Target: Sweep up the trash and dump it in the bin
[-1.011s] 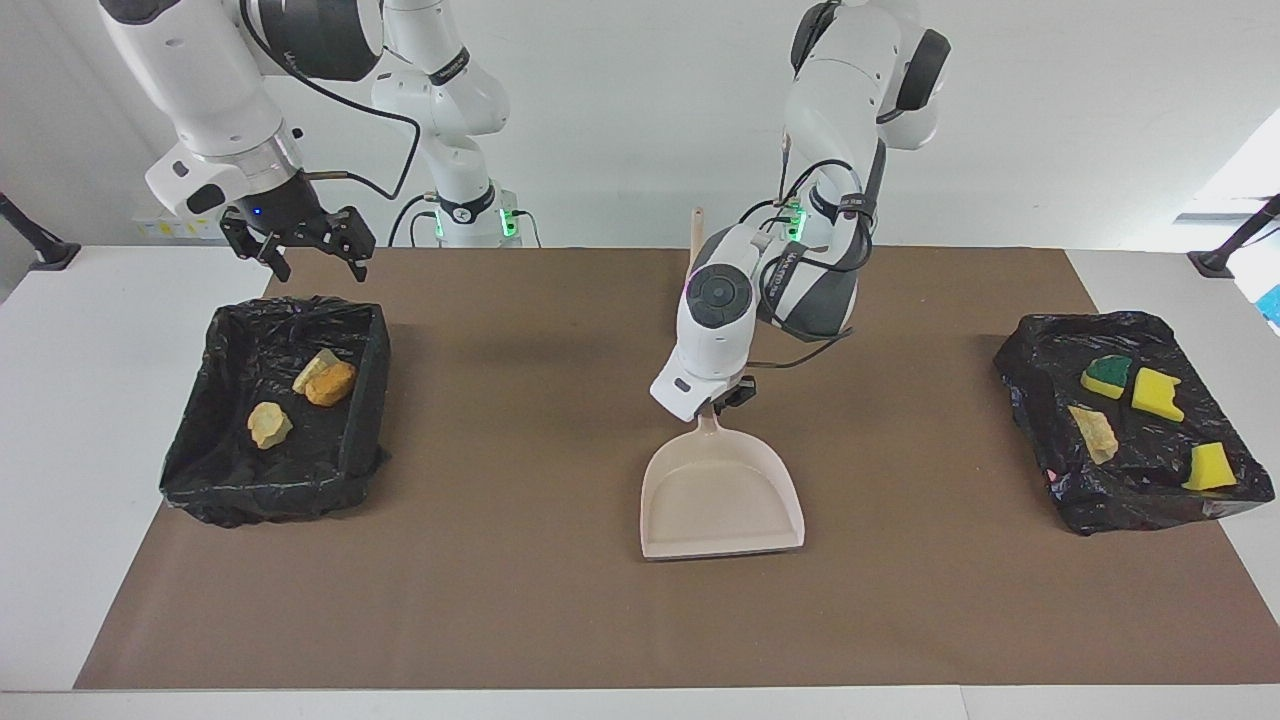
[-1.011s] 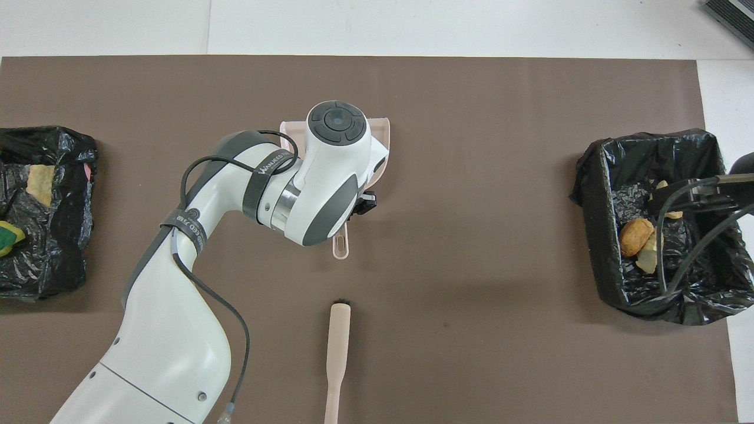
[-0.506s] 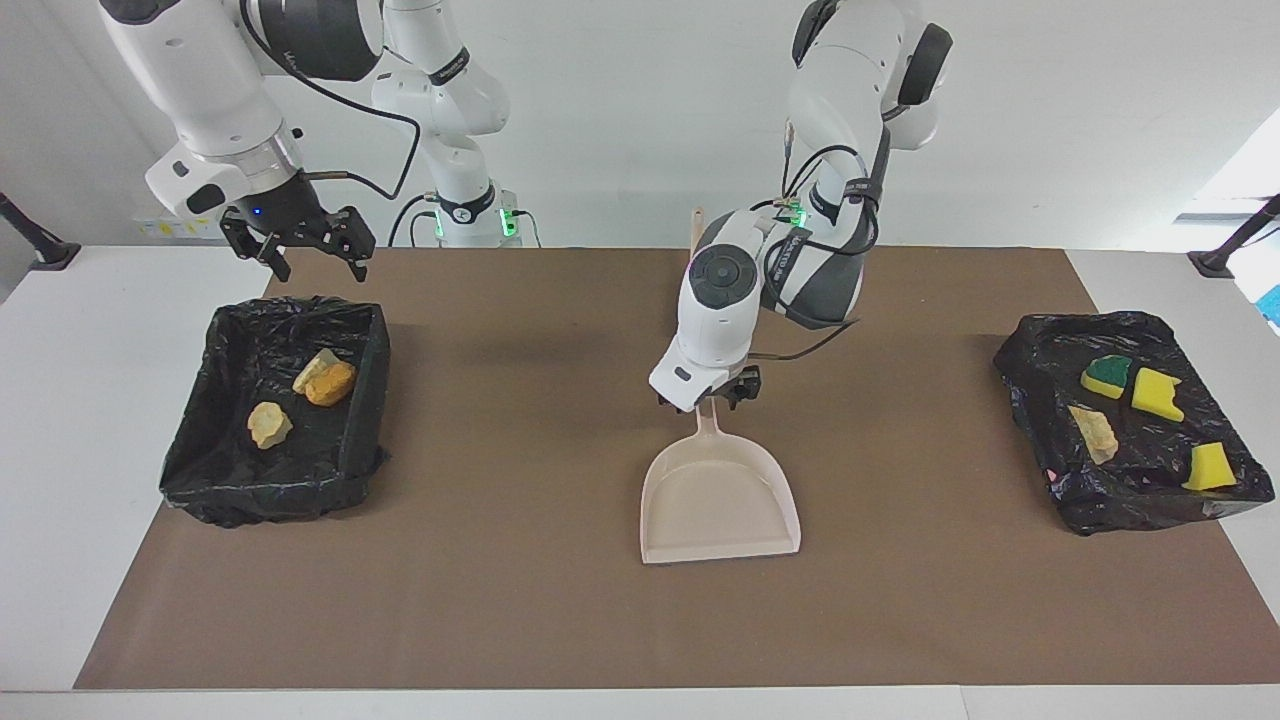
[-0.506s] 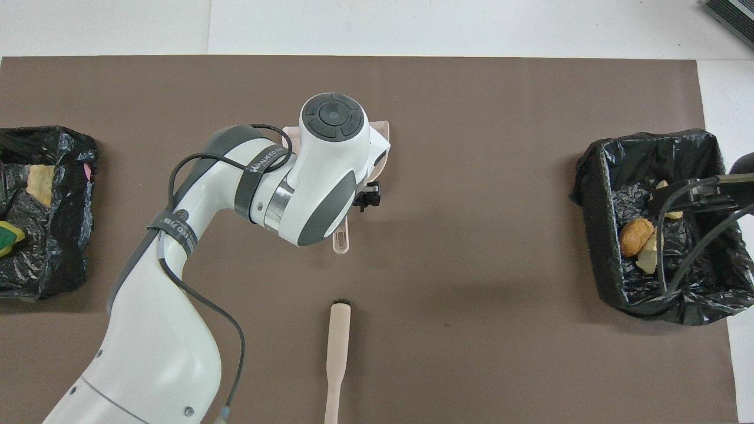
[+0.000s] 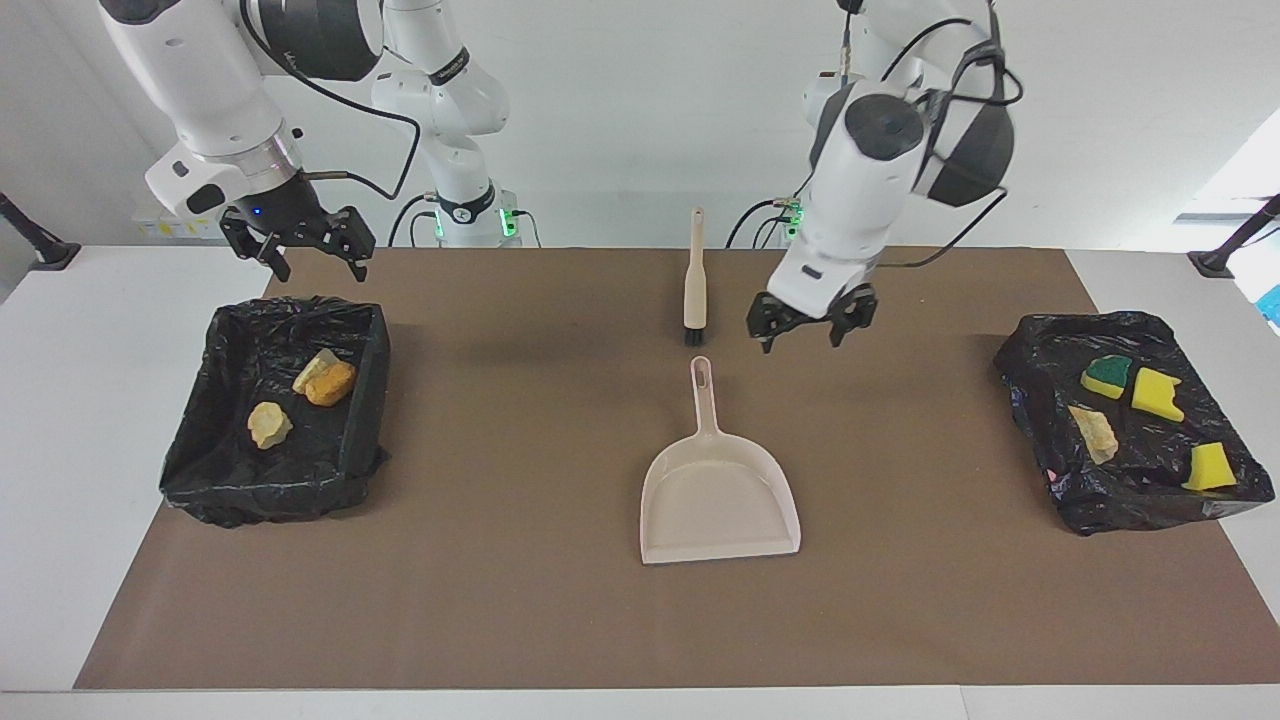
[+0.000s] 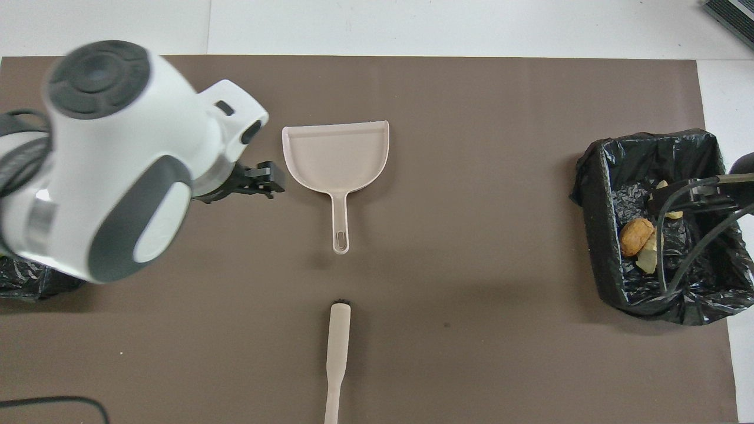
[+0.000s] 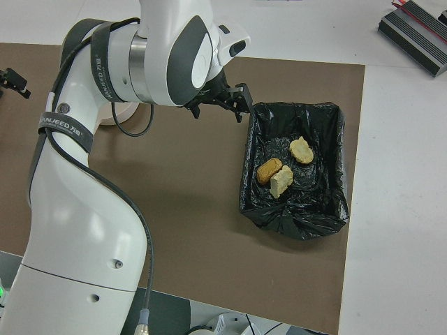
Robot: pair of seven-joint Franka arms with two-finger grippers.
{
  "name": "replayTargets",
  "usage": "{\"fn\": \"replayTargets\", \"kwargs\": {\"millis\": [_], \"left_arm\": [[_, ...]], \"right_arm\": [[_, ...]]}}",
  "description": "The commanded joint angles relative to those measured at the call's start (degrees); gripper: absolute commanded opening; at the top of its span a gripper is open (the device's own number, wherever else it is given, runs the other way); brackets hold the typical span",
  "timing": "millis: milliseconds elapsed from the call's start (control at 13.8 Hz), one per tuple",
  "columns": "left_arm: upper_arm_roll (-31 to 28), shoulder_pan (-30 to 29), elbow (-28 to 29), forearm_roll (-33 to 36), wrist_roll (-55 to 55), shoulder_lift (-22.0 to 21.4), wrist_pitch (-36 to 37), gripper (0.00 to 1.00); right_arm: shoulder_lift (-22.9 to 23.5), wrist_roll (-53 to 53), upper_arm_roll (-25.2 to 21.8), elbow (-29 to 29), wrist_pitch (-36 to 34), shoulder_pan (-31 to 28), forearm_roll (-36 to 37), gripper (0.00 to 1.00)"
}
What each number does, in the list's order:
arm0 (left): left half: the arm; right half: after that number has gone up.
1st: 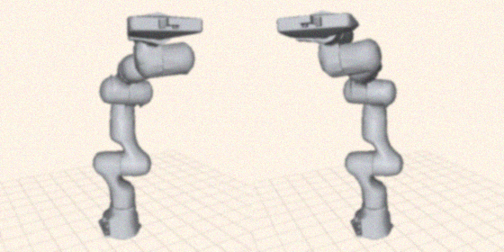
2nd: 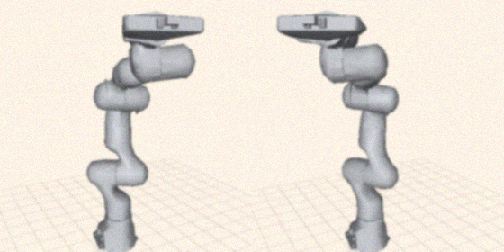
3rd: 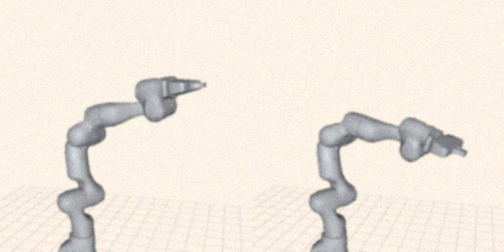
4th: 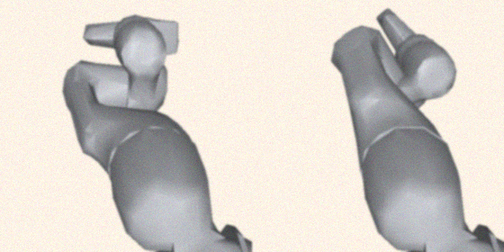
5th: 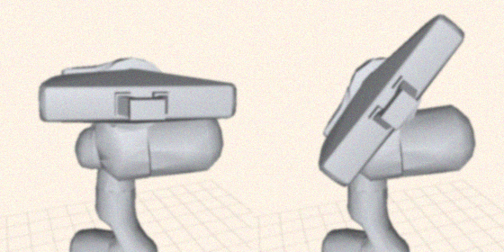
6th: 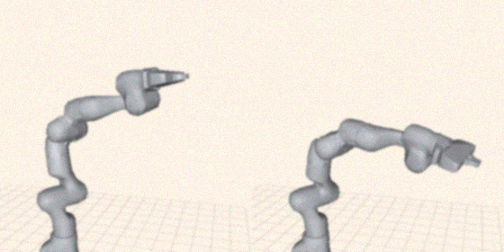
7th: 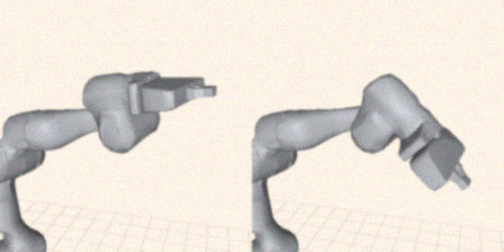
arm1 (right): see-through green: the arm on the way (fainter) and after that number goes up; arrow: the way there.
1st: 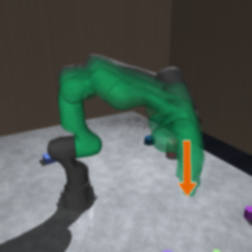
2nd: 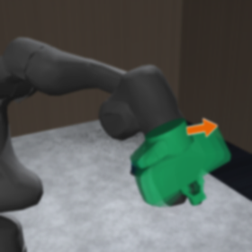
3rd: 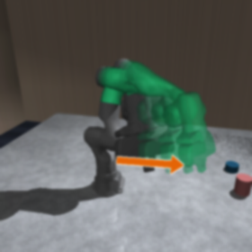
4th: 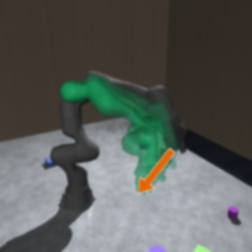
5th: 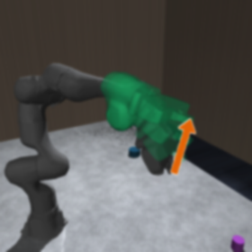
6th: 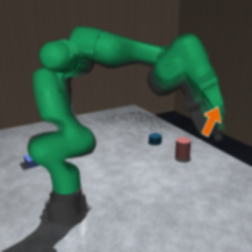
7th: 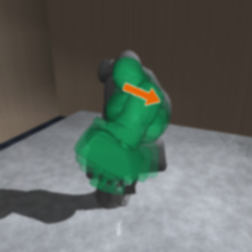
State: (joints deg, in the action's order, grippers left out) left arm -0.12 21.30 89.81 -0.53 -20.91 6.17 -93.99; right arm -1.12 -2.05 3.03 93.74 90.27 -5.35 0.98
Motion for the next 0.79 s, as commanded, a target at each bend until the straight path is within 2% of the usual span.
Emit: {"fn": "replayTargets", "kwargs": {"millis": [0,217,361,578,722], "left_arm": [[0.38,-5.99,5.55,0.0,9.71,-8.44,3.8,1.0],[0.38,-14.25,5.11,-0.08,21.13,-13.36,7.06,1.0],[-0.06,-15.59,3.97,-0.52,22.75,-14.08,8.73,1.0],[0.03,-15.59,-0.59,-0.7,22.58,-11.89,10.92,1.0],[-0.15,-15.77,-4.71,-0.7,22.66,-8.74,13.65,1.0]], "right_arm": [[0.41,0.64,0.13,-0.66,0.52,-0.1,-0.89,1.0],[0.41,0.64,0.13,-0.66,0.52,-0.1,-0.89,1.0],[0.41,0.64,0.13,-0.66,0.52,-0.1,-0.89,1.0],[0.41,0.64,0.13,-0.66,0.52,-0.1,-0.89,1.0],[0.41,0.64,0.13,-0.66,0.52,-0.1,-0.89,1.0]]}}
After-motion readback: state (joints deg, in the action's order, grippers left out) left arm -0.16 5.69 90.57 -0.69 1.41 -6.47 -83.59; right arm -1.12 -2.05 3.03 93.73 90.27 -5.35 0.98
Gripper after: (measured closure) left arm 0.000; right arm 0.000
